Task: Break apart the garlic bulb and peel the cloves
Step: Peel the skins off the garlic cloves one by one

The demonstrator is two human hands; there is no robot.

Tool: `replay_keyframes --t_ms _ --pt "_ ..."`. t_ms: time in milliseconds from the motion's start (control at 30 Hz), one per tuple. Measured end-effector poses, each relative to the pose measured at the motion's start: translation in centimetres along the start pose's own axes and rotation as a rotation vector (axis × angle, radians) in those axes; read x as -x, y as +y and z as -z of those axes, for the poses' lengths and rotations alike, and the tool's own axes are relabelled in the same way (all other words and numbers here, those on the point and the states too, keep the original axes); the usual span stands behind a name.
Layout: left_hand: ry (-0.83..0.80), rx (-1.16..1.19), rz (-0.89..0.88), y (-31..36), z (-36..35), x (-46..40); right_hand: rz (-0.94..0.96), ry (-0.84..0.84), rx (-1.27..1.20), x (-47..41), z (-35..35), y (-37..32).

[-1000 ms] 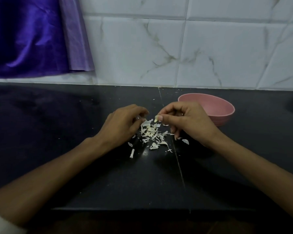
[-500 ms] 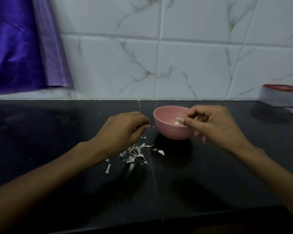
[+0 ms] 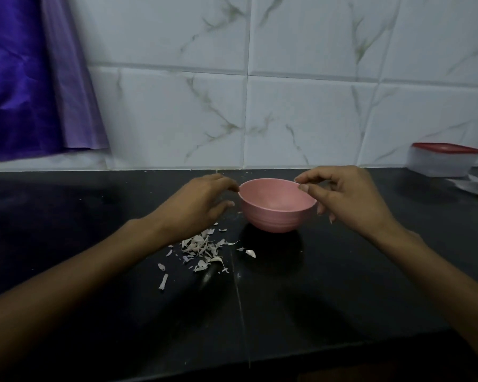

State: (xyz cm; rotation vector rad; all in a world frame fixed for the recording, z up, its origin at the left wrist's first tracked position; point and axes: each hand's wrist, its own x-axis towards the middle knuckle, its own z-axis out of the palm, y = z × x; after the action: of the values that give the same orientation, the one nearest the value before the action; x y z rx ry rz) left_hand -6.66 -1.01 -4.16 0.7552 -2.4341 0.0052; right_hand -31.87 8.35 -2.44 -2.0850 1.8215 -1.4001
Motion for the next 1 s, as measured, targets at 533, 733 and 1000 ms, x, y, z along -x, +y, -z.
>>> replay_keyframes --t_ms 533,733,1000 --pt "0.08 0.025 0.125 -5.2 0.3 6.5 0.033 -0.445 -0.101 0.5 -7.6 -3.7" --pt "0.072 0.013 0.138 -5.9 0.3 6.7 0.135 -0.53 0.025 -0.9 -10.4 -4.7" --pt "0.047 0.002 0.079 -5.9 -0.3 6.8 0.271 -0.74 0.323 -1.8 -13.5 -5.7"
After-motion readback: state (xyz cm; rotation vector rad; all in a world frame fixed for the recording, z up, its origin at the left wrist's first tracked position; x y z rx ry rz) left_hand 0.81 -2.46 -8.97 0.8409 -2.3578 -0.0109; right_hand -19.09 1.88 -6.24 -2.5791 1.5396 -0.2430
